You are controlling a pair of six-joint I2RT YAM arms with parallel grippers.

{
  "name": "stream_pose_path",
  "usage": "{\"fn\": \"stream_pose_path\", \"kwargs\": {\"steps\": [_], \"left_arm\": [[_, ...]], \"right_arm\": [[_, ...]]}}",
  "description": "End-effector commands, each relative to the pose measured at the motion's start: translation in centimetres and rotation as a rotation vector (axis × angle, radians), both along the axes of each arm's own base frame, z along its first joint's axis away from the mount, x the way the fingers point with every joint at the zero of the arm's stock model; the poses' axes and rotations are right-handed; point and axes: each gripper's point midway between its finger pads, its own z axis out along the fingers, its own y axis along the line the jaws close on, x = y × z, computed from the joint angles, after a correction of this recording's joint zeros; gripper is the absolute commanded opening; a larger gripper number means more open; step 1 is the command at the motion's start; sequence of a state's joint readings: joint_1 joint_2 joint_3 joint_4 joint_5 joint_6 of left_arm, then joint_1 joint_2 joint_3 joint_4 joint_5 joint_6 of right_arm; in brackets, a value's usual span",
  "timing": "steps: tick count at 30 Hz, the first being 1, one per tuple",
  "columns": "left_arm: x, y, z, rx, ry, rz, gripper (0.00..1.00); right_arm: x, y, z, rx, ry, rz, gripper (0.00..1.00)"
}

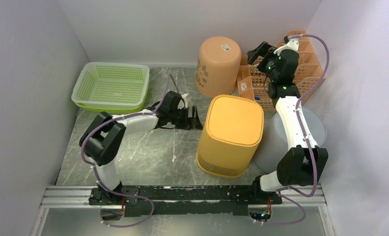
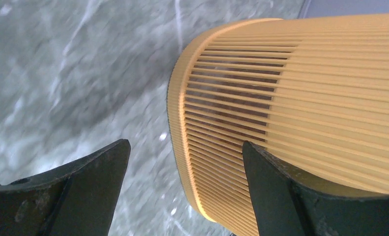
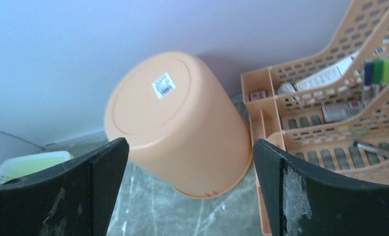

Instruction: Turn the large container upside down

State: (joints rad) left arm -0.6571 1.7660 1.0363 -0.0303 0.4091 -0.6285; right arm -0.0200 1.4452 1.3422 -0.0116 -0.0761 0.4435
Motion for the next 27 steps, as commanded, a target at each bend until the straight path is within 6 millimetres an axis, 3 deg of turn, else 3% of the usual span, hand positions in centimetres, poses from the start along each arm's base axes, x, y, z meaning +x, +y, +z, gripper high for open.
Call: {"fn": "stream_pose_path", "kwargs": {"steps": [1,7,11,17,23,27], "left_arm": [[0.9,-4.7,1.8,-0.087,-0.046,-0.094,0.95],[2.4,-7.0,1.1,-0.046,-0.067,-0.129,0.95],[4.1,-5.5,1.5,0.089,-0.145,-0.11,0.96],[8.1,1.5,4.7,0.33,-0.321,0.012,1.0],[14.3,12.6,7.2,0.427,-0.376,0.258,0.92],[16.8,18.0,8.8,0.516,-0.424,0.325,0.9]], "right_arm": [[-0.5,0.8,5.8,0.026,-0.139,0.054,1.0],[-0.7,2.5,5.8,0.003,-0.127,0.156,1.0],[-1.0,3.8,6.4,-0.04,-0.129,0.209,1.0],[-1.6,6.2,6.2,-0.063,-0.116,0.259,1.0],[-2.1,9.6,3.6,-0.079,-0.069,0.317,1.0],[-2.3,10.9,2.1,-0.086,-0.041,0.346,1.0]]}}
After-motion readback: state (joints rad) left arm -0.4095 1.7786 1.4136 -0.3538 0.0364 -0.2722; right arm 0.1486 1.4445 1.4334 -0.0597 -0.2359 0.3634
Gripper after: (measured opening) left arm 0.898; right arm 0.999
